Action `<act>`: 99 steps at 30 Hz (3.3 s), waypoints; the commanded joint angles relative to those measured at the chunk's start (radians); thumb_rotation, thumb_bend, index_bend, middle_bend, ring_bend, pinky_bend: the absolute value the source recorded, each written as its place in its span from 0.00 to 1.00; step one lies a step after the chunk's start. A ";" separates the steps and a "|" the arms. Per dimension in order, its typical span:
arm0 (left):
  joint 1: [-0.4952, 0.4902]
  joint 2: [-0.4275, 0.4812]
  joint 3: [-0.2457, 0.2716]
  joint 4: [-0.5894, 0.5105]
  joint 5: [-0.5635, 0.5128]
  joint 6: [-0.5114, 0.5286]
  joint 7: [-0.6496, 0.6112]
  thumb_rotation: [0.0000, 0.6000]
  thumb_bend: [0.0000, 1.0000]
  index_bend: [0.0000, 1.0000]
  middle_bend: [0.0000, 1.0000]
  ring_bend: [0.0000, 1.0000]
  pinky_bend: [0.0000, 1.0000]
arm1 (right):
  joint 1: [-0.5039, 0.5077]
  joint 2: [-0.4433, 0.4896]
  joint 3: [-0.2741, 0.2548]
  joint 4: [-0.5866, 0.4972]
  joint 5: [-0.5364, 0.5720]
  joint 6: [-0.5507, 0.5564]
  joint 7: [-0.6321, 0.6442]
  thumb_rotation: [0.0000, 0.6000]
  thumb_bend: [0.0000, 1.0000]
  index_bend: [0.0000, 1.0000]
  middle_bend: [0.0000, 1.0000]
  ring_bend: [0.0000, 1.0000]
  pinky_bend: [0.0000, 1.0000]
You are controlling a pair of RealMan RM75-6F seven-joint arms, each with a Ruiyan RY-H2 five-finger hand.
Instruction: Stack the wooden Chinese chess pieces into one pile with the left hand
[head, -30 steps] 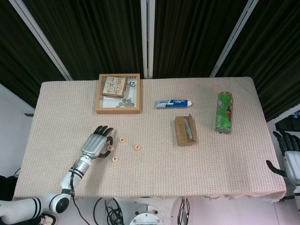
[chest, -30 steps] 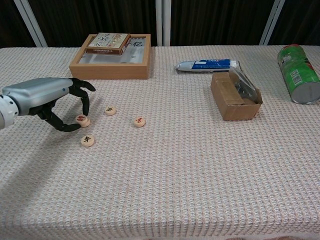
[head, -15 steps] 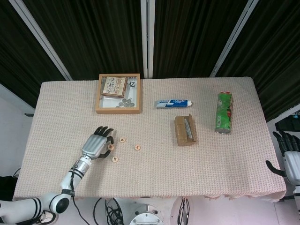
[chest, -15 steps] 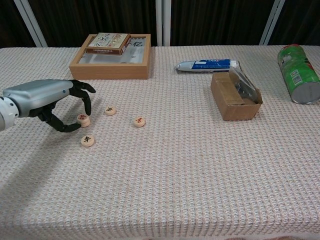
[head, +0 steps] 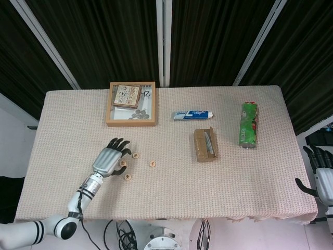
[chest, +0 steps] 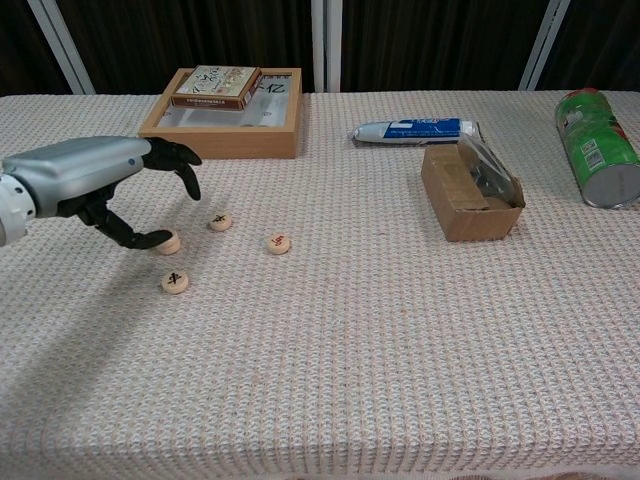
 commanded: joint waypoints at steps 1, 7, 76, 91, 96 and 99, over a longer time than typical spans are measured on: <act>-0.032 0.002 -0.022 -0.031 -0.036 -0.016 0.080 1.00 0.31 0.31 0.08 0.00 0.00 | 0.001 -0.002 0.000 -0.001 -0.001 -0.001 -0.001 1.00 0.20 0.00 0.00 0.00 0.00; -0.087 -0.059 -0.066 -0.022 -0.181 -0.032 0.228 1.00 0.31 0.31 0.08 0.00 0.00 | 0.003 -0.004 0.000 0.002 -0.001 -0.006 0.000 1.00 0.20 0.00 0.00 0.00 0.00; -0.149 -0.005 -0.065 -0.176 -0.413 0.094 0.340 1.00 0.31 0.48 0.13 0.00 0.00 | 0.015 -0.016 -0.008 0.023 -0.003 -0.039 0.018 1.00 0.22 0.00 0.00 0.00 0.00; -0.114 0.091 -0.008 -0.295 -0.472 0.113 0.336 1.00 0.31 0.47 0.13 0.00 0.00 | 0.010 0.003 -0.006 -0.023 -0.011 -0.012 -0.019 1.00 0.22 0.00 0.00 0.00 0.00; -0.104 0.066 0.005 -0.235 -0.421 0.091 0.282 1.00 0.31 0.47 0.14 0.00 0.00 | 0.010 0.000 -0.008 -0.031 -0.012 -0.011 -0.029 1.00 0.22 0.00 0.00 0.00 0.00; -0.103 0.049 0.009 -0.201 -0.415 0.075 0.262 1.00 0.31 0.47 0.14 0.00 0.00 | 0.009 0.000 -0.009 -0.032 -0.012 -0.011 -0.031 1.00 0.22 0.00 0.00 0.00 0.00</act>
